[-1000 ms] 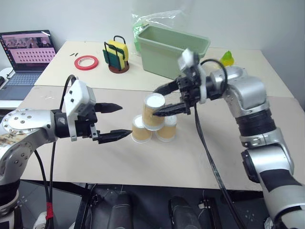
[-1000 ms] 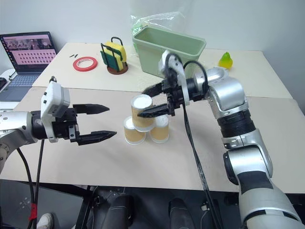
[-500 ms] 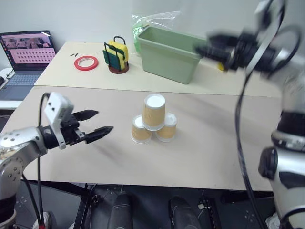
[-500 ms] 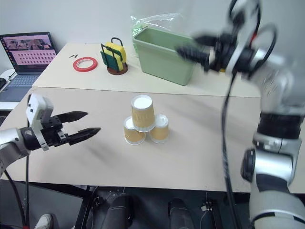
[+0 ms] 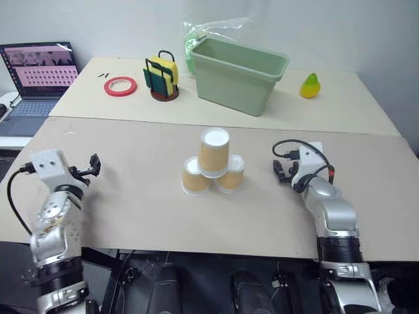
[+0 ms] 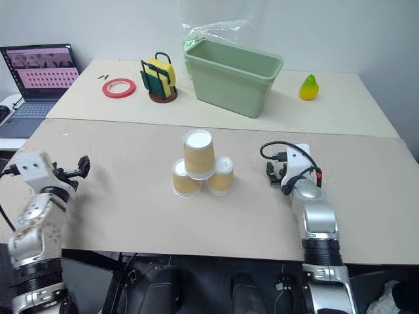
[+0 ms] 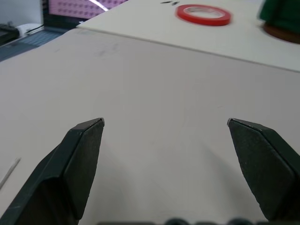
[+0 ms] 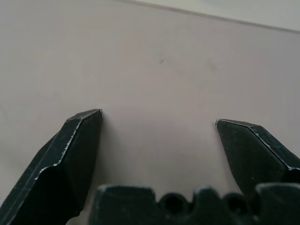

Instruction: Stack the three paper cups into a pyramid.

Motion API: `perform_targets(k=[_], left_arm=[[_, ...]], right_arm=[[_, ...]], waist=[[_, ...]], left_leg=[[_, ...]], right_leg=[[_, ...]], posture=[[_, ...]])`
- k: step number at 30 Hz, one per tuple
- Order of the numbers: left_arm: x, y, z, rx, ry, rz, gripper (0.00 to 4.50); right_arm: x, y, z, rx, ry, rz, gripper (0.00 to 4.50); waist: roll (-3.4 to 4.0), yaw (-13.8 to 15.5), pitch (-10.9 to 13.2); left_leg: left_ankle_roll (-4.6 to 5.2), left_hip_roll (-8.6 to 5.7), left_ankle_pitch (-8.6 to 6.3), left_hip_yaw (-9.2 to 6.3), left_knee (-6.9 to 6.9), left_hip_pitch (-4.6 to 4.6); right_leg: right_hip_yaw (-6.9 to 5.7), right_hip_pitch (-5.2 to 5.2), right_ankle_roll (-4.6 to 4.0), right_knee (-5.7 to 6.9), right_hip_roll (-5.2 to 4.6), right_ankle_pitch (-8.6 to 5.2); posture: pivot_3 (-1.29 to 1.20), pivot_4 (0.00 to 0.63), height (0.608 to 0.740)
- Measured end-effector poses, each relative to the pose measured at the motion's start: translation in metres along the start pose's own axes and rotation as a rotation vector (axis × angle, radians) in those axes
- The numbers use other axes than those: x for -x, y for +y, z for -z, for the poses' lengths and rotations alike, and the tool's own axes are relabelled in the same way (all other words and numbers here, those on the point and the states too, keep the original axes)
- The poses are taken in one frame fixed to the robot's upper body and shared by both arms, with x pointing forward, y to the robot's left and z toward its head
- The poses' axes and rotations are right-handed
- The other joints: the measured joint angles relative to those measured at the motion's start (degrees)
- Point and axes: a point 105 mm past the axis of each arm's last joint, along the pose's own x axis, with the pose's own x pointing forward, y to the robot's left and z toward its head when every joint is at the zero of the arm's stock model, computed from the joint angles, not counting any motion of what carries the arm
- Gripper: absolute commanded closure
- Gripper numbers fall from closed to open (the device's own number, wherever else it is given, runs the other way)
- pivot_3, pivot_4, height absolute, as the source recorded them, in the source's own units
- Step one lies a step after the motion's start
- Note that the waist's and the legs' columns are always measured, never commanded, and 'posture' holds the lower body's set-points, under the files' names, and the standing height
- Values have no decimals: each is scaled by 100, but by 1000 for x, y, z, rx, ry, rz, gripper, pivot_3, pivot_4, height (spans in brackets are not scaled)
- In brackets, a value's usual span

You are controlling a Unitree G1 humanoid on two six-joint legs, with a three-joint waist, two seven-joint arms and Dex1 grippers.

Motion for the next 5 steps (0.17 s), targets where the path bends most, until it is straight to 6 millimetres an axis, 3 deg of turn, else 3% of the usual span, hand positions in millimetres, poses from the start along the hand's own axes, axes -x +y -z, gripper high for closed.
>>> perform_targets(k=[5], left_arm=[[-10, -4, 2, 12, -34, -42, 0]], right_arm=[[3, -9, 5, -28, -11, 64, 28]], waist=[[-1, 12, -1]], left_leg=[[0, 0, 0, -5, 6, 0]], right_leg=[[-5, 2, 0, 4, 0, 1]], posture=[[0, 150, 656]])
